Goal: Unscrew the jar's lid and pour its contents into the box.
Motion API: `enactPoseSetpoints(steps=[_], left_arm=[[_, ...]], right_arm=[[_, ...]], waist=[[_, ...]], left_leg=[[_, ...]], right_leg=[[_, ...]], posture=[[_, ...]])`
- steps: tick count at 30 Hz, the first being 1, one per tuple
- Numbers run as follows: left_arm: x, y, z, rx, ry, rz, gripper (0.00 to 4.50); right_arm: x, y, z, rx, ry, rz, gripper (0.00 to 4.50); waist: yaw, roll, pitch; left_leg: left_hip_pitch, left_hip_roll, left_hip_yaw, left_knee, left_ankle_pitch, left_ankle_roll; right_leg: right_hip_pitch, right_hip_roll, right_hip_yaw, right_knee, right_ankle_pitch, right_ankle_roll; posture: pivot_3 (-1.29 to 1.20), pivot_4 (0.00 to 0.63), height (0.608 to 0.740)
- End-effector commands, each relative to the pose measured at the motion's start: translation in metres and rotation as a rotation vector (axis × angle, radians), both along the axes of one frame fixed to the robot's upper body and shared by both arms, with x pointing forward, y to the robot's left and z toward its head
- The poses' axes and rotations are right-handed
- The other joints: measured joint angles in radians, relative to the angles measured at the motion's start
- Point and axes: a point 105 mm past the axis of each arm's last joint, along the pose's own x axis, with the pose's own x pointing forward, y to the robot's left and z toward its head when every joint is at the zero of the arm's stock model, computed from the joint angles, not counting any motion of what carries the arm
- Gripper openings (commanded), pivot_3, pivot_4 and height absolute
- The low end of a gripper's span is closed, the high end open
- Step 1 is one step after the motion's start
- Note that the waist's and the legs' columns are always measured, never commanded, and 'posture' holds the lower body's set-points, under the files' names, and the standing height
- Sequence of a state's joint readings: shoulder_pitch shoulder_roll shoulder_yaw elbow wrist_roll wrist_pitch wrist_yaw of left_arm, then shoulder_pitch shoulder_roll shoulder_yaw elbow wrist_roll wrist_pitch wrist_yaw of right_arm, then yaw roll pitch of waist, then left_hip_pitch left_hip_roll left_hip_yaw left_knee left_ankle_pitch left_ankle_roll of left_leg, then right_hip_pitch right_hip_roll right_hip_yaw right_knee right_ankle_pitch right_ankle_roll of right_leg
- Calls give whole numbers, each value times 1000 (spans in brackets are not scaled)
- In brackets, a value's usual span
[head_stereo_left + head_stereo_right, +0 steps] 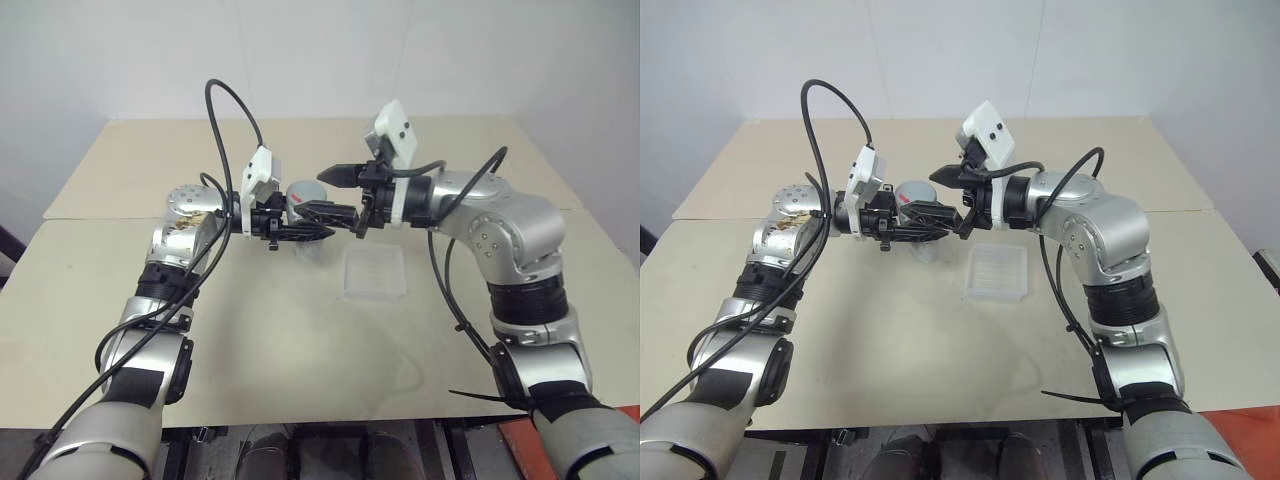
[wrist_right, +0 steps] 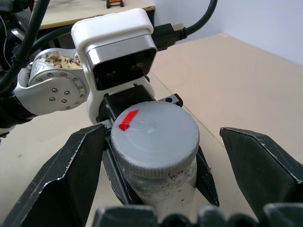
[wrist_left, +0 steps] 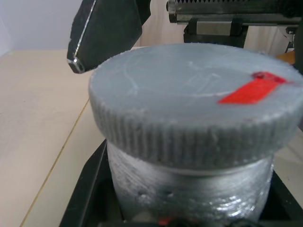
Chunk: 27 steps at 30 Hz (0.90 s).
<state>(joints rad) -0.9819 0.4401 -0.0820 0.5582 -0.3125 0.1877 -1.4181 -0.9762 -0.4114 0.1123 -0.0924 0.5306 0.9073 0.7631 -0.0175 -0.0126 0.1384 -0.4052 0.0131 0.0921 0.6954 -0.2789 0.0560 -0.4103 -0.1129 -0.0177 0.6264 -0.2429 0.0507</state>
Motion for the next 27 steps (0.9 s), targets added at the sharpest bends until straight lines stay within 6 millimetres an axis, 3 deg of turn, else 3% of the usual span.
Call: enactPoseSetpoints(steps=[1, 4, 10, 18, 22, 27], left_arm=[[-1, 0, 16, -8, -64, -8, 2054], [-1, 0, 16, -8, -65, -8, 2054], [-2, 0, 16, -7, -65, -7, 2054], [-1, 1, 9, 8, -53, 0, 2054], [-2, 3, 5, 10, -43, 8, 2054], [0, 8, 8, -20, -40, 42, 2054]], right_arm=[[-4, 3, 18, 18, -68, 18, 4469], [-4, 3, 17, 16, -64, 20, 4300], [-4, 3, 19, 21, -69, 19, 2835], [0, -5, 29, 56, -83, -27, 2829], [15, -31, 35, 84, -114, -156, 2829], [34, -90, 16, 34, -156, -415, 2829]], waist=[[0, 0, 0], [0, 0, 0], [0, 0, 0], [0, 0, 0], [1, 0, 0], [6, 0, 0]], left_leg=[[0, 0, 0, 0, 0, 0], [0, 0, 0, 0, 0, 0], [0, 0, 0, 0, 0, 0], [0, 0, 0, 0, 0, 0], [0, 0, 0, 0, 0, 0], [-1, 0, -1, 0, 0, 0]], right_leg=[[0, 0, 0, 0, 0, 0], [0, 0, 0, 0, 0, 0], [0, 0, 0, 0, 0, 0], [0, 0, 0, 0, 0, 0], [0, 0, 0, 0, 0, 0], [0, 0, -1, 0, 0, 0]], posture=[[0, 150, 740], [0, 150, 740], [0, 150, 740], [0, 150, 740], [0, 150, 740], [0, 150, 740]])
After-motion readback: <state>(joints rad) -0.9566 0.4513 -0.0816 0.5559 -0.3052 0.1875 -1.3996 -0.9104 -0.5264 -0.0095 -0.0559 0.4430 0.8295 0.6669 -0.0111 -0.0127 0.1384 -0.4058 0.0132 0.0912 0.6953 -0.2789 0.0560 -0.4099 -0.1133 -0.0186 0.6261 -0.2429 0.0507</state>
